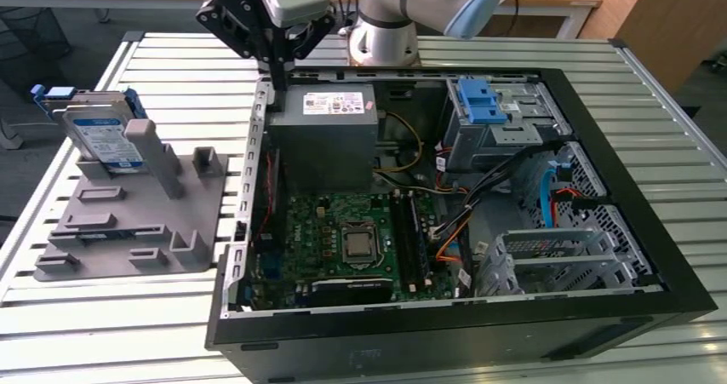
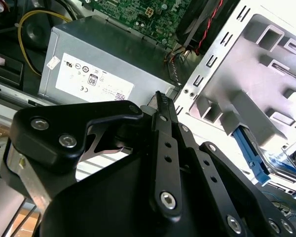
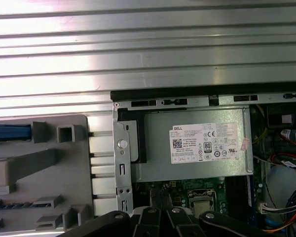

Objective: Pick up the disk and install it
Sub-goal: 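Reach for the disk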

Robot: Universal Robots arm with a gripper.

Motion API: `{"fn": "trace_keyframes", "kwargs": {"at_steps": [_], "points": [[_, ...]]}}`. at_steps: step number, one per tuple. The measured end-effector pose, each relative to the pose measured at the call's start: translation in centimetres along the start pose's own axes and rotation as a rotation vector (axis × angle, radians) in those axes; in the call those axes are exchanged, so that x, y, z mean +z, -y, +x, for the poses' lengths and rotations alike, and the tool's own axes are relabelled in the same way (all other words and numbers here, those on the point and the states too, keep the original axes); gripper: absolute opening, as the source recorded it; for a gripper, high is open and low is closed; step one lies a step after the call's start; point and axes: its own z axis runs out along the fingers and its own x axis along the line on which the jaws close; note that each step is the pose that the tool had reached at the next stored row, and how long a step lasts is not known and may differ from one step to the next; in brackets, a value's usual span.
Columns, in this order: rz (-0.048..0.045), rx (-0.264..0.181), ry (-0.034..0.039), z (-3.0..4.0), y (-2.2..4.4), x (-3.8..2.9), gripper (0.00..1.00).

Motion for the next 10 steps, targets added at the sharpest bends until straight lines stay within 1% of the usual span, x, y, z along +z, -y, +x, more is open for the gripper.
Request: {"fn": "trace_keyframes", "kwargs": {"at_steps": [10], "points": [[0.0001,0.000,0.0000,0.35,0.03,0.05,0.11]]}}
